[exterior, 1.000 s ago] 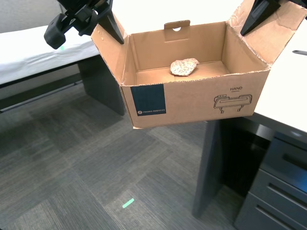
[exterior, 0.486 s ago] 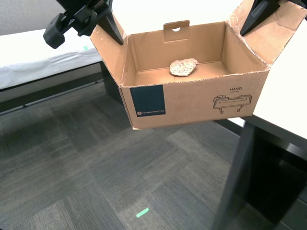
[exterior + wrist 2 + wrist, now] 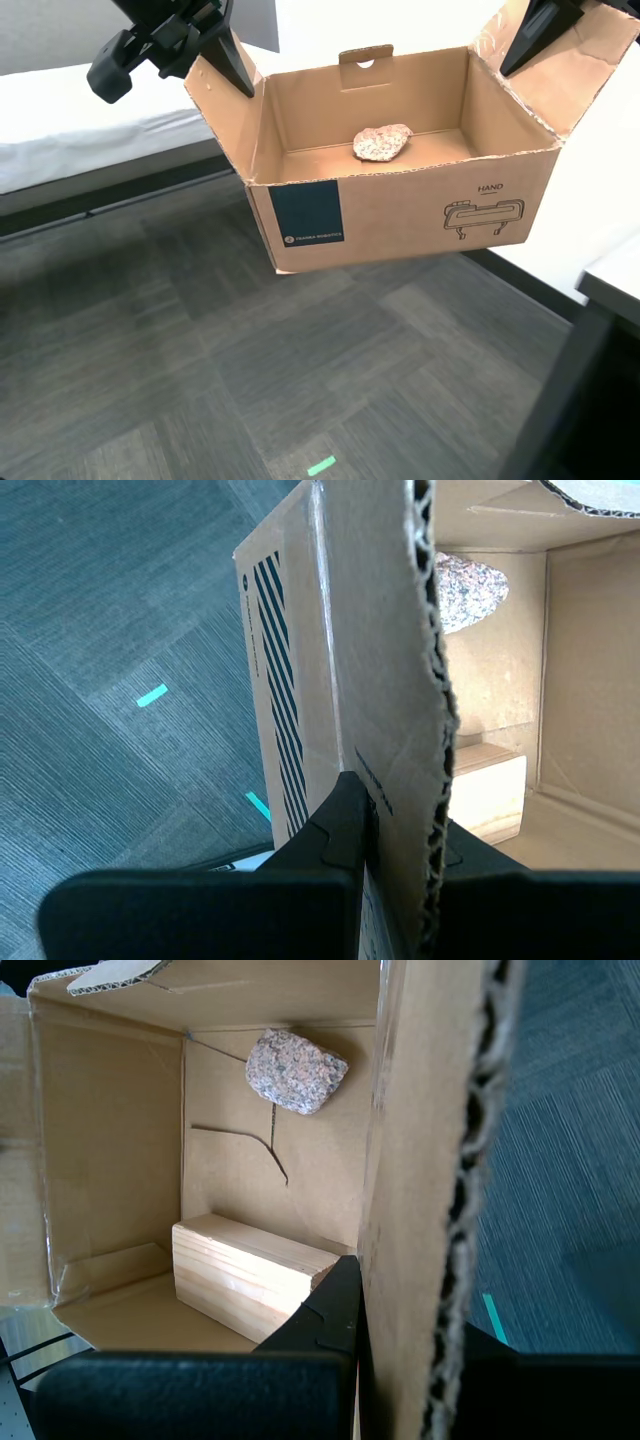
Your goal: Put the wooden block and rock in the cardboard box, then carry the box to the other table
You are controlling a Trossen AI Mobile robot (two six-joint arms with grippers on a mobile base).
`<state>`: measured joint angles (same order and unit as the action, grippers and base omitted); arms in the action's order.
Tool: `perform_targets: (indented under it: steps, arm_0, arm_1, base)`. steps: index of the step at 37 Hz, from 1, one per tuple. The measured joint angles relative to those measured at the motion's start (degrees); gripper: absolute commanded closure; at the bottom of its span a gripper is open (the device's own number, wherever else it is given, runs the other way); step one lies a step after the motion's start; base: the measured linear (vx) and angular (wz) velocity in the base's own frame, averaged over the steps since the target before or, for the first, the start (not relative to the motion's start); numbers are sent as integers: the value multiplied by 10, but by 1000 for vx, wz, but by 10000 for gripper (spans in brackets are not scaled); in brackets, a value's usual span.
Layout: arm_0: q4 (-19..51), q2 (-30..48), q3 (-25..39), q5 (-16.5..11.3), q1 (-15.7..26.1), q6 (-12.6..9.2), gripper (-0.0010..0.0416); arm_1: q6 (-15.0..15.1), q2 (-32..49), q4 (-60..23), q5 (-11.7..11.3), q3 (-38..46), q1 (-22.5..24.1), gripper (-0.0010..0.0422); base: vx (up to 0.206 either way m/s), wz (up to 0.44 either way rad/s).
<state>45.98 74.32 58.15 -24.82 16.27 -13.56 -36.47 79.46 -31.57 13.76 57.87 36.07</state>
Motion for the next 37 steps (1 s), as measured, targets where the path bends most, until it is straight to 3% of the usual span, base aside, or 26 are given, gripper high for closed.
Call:
perform_targets:
  steps: [11, 17, 27, 37]
  arm_0:
    - [-4, 0, 0, 0, 0, 0, 406]
    - [-4, 0, 0, 0, 0, -12, 406]
    - [-3, 0, 0, 0, 0, -13, 406]
    - [5, 0, 0, 0, 0, -22, 406]
  arm_1:
    - [9, 0, -2, 0, 0, 0, 413]
    - [33, 0, -2, 0, 0, 0, 413]
    - [77, 0, 2, 0, 0, 0, 413]
    - [98, 0, 19, 6, 0, 0, 413]
  base:
    - [140, 66]
    - [148, 23]
    - [152, 83]
    - [155, 202]
